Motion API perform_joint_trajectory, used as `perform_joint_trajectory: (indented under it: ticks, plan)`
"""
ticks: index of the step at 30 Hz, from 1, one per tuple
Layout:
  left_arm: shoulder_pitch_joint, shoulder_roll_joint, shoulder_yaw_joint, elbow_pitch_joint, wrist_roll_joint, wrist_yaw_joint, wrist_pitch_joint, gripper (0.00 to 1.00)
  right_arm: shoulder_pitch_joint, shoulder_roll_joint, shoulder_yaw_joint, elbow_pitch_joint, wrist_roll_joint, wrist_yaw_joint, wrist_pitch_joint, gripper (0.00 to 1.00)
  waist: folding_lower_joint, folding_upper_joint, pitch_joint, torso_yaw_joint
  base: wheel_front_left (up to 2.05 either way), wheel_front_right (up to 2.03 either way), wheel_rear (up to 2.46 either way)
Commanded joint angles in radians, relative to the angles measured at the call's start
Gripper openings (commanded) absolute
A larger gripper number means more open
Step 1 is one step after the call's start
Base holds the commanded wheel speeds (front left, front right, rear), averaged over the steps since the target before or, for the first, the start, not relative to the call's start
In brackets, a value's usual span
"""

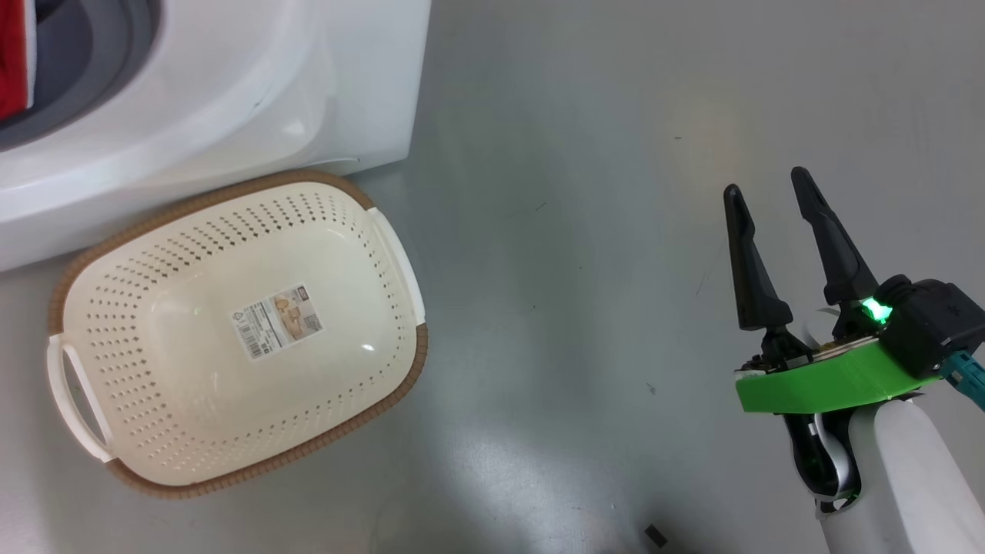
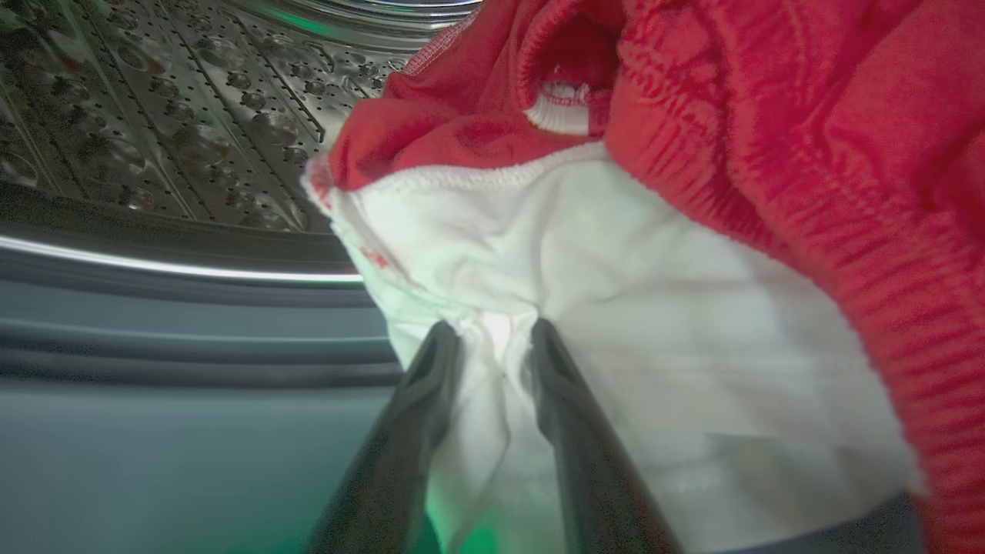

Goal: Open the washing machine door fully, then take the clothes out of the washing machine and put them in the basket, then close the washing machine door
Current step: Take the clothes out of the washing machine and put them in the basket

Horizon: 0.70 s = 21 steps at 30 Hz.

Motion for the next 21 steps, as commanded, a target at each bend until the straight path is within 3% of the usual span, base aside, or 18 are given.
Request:
perform_joint_trajectory:
  ticks: [1, 12, 18, 21]
  plan:
    - [-0.012, 0.068, 0.009, -0.006, -0.011, -0.013, 0.007, 0.0, -0.005, -0.007, 0.015, -0.019, 0.005, 0.006, -0.006, 1.0, 0.0, 0.0, 0.001, 0.001, 0.0, 0.0, 0.0]
    - [0.026, 0.036, 0.074, -0.045, -0.121, -0.057, -0.217, 0.0, -0.008, -0.007, 0.009, -0.012, 0.006, 0.006, -0.006, 1.0, 0.0, 0.0, -0.013, 0.018, 0.0, 0.0, 0.0]
    - [0.09, -0.008, 0.171, -0.126, -0.258, -0.15, -0.303, 0.0, 0.001, -0.007, -0.003, -0.007, -0.002, 0.006, -0.006, 1.0, 0.0, 0.0, -0.033, 0.037, 0.0, 0.0, 0.0]
    - [0.14, -0.029, 0.219, -0.26, -0.312, -0.201, -0.305, 0.0, 0.003, -0.007, -0.009, -0.009, -0.009, 0.006, -0.006, 1.0, 0.0, 0.0, -0.039, 0.047, 0.0, 0.0, 0.0]
